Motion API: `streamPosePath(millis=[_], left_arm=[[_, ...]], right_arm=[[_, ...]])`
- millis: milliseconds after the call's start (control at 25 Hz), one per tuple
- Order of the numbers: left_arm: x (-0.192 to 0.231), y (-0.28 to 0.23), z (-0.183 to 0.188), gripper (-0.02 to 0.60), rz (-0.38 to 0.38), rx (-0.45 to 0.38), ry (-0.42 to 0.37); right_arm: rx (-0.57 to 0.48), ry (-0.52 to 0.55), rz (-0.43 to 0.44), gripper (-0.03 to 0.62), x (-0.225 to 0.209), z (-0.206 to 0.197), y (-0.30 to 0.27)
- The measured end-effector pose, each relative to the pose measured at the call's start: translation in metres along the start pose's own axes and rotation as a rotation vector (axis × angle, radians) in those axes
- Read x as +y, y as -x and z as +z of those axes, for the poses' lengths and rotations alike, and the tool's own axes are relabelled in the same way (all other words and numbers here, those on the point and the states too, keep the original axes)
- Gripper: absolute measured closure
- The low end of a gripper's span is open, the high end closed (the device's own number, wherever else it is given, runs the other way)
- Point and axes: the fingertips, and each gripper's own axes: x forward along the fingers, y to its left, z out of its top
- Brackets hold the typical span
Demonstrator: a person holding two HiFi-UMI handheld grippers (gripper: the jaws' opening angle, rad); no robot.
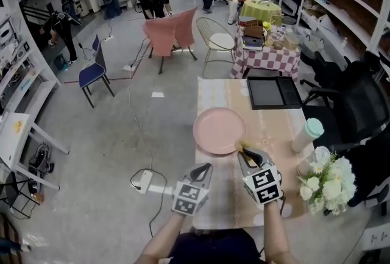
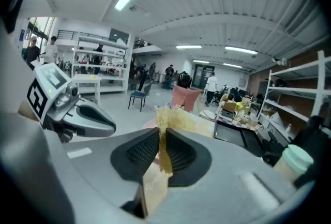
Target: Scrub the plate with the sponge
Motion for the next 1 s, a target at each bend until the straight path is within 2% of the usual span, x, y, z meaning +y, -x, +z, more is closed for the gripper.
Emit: streamPosePath(millis=[200,440,680,1000], left_arm=[[-0.011,0.016,0.002,0.565,0.000,-0.028,-0.008],[-0.015,0.028,0.004,0.565,0.018,-0.089,0.009],[-0.007,0.039,0.005,0.565,0.047,-0.117,0.008],[0.002,0.047,0.003,0.565,0.070,-0.121,0.011]], right_arm=[[-0.199,-0.185,-0.103,0.553,-0.009,0.009,0.040],[-0.376,-0.345,-0.221,0.551,-0.006,-0.011,0.071],[-0.328,-0.391,-0.317,0.556,-0.002,-0.047,0.077],[-0.325,-0.347,-0.337,0.556,-0.005,-0.040,0.079]])
